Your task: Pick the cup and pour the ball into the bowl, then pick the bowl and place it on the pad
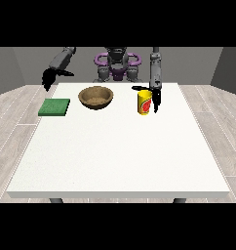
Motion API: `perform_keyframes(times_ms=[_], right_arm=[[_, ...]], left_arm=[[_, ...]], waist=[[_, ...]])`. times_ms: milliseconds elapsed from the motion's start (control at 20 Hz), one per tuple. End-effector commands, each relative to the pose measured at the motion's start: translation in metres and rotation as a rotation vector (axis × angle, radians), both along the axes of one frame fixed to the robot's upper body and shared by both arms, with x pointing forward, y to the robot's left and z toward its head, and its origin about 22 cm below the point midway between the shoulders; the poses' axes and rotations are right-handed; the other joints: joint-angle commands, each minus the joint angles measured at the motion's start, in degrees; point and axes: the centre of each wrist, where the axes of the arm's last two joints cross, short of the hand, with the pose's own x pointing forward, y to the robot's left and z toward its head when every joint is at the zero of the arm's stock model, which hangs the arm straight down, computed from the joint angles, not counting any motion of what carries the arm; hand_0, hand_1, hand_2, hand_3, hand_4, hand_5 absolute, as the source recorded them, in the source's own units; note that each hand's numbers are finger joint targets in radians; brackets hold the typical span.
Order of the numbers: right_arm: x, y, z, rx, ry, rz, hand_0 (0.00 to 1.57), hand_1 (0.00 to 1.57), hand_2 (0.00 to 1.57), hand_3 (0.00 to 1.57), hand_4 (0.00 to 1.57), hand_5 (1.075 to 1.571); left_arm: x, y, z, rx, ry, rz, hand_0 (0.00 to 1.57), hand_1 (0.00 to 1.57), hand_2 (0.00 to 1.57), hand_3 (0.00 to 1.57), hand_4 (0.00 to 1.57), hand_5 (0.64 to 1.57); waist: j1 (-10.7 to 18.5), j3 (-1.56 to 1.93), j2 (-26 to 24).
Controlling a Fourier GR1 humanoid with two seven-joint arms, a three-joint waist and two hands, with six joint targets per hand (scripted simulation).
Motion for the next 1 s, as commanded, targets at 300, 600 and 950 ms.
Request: perform_keyframes(times_ms=[300, 600, 950], right_arm=[[0.008, -0.014, 0.011, 0.020, -0.041, 0.048, 0.00, 0.00, 0.00, 0.00, 0.00, 1.559], [0.006, -0.054, 0.038, -0.003, -0.065, 0.026, 0.00, 0.00, 0.00, 0.00, 0.00, 1.556], [-0.027, -0.099, -0.035, 0.031, 0.201, -0.107, 0.00, 0.00, 0.00, 0.00, 0.00, 1.558]], left_arm=[[0.010, 0.026, 0.007, 0.340, -0.028, 0.268, 1.31, 1.31, 1.57, 1.57, 0.82, 1.514], [0.013, -0.009, -0.010, 0.343, -0.009, 0.314, 1.35, 1.35, 1.57, 1.57, 0.88, 1.502], [0.019, -0.044, 0.009, 0.586, 0.080, 0.227, 1.37, 1.37, 1.57, 1.57, 1.02, 1.531]], waist=[[-3.85, 0.06, 2.31], [-5.83, 0.01, 2.44], [2.25, 0.28, -12.51]])
